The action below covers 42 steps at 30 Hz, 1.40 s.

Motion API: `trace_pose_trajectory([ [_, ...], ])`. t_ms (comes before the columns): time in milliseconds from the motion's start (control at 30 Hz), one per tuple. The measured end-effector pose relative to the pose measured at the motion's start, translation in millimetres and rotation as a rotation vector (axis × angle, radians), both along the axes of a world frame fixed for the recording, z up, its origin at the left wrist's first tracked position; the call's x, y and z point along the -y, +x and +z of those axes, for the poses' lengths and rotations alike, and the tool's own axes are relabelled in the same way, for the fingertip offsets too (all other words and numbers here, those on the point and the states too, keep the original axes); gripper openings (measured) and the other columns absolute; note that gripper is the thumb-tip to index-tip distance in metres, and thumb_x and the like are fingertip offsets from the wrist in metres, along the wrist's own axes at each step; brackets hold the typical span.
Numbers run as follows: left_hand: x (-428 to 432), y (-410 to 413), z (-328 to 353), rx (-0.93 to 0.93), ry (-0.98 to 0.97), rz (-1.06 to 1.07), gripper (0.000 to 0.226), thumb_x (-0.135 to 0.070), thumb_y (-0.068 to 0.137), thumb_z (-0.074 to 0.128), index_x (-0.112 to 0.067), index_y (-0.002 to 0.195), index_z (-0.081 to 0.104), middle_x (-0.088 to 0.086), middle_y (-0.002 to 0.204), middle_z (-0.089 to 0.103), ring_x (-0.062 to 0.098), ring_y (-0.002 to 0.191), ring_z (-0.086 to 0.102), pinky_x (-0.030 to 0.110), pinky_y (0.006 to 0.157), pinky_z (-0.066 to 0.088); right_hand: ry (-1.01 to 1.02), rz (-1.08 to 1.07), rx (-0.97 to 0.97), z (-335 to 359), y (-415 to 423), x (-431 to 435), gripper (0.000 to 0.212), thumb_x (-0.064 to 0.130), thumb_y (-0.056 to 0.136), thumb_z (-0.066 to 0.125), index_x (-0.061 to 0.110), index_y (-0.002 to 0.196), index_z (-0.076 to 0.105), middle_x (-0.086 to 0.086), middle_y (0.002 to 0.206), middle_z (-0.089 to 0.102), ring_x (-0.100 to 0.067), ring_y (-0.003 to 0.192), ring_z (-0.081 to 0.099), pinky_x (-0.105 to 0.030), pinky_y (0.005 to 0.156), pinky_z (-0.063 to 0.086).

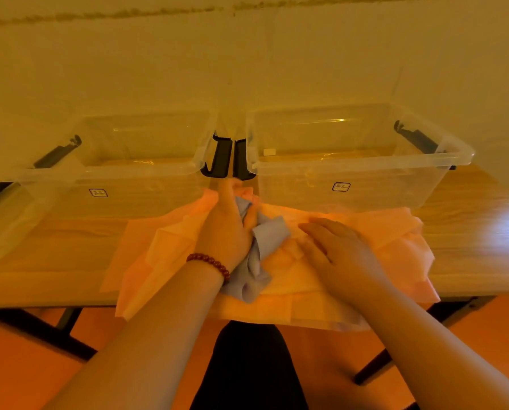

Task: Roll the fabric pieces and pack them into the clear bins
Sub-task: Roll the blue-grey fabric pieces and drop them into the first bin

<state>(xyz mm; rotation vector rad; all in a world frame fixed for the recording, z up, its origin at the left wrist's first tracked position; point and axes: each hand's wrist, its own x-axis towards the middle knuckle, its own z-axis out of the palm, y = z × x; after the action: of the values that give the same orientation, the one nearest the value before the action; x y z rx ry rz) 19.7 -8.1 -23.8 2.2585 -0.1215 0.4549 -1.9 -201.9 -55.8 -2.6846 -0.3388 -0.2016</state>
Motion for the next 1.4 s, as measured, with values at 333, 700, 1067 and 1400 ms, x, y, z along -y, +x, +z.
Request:
trace_pose_trajectory([
  [333,-15,-9,-8,-0.236,0.291,-0.296,0.057,-0.069,0.079,0.045,-0.027,0.115,0.056,-0.005,0.111,0.048,0.012,0.102,0.047,0.022,0.087,0.036,-0.083,-0.026,-0.049,5,-4,-3,0.062,0.061,0.092,0.019,0.035,0.142,0.044,0.010,0.154,0.035,-0.014,0.141,0.030,-0.033,0.113,0.018],
  [700,-44,-13,3,-0.044,0.180,-0.087,0.013,-0.022,0.094,0.056,-0.021,0.100,0.068,-0.009,0.084,0.052,0.007,0.079,0.047,0.012,0.069,0.032,-0.092,-0.027,-0.086,14,-8,-5,0.052,0.055,0.100,0.024,0.032,0.142,0.045,0.008,0.153,0.036,-0.015,0.141,0.030,-0.035,0.114,0.018],
  [1067,-107,-14,27,0.122,0.144,0.234,0.016,-0.014,0.096,0.051,-0.014,0.097,0.067,0.003,0.083,0.052,0.015,0.075,0.047,0.009,0.059,0.031,-0.236,0.100,0.120,74,-8,-81,0.050,0.055,0.098,0.031,0.034,0.142,0.042,0.006,0.149,0.037,-0.019,0.137,0.031,-0.038,0.109,0.025],
  [1400,-168,-18,-10,-0.094,0.172,0.252,0.030,-0.027,0.094,0.057,-0.014,0.121,0.062,0.011,0.115,0.052,0.020,0.102,0.050,0.012,0.076,0.026,-0.142,0.193,0.007,28,16,-178,0.045,0.047,0.101,0.026,0.030,0.138,0.045,0.003,0.143,0.043,-0.023,0.132,0.036,-0.042,0.106,0.027],
])
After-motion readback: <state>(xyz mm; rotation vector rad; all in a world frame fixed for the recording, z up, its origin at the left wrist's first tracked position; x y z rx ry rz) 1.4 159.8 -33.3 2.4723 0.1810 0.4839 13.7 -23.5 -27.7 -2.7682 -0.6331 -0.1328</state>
